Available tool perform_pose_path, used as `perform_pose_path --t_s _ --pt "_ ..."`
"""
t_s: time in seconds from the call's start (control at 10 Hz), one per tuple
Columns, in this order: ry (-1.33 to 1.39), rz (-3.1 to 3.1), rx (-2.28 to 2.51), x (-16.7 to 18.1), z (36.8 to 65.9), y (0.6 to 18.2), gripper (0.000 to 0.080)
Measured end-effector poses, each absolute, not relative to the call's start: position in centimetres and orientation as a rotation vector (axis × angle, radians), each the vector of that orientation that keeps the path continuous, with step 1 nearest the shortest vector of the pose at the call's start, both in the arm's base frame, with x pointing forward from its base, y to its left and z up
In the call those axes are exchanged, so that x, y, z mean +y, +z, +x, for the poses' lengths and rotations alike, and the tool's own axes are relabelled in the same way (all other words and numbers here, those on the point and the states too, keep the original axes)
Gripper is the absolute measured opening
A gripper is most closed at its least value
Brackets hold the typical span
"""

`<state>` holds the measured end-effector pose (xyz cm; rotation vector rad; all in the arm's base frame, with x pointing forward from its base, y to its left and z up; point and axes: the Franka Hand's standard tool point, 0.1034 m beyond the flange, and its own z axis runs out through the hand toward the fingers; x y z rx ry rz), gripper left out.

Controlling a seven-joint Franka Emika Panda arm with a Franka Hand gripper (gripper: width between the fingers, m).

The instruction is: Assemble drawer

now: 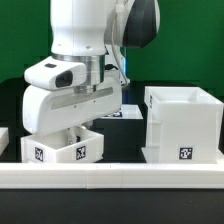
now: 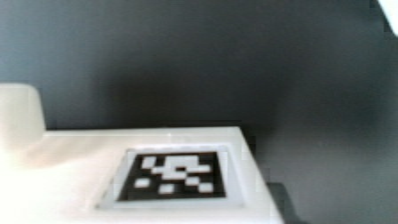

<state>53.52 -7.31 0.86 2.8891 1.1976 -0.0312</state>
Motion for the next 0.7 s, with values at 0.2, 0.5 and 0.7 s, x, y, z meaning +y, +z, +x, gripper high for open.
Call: perform_pose_path --t_s 0.2,0.5,0.7 --pt "-0.042 2.822 1.351 -7.48 53.33 0.65 0.0041" --pt "-0.063 2.633 1.669 -7.53 53.19 0.57 0.0041" --pt "-0.087 2.465 1.895 -7.44 53.12 0.62 0.0041"
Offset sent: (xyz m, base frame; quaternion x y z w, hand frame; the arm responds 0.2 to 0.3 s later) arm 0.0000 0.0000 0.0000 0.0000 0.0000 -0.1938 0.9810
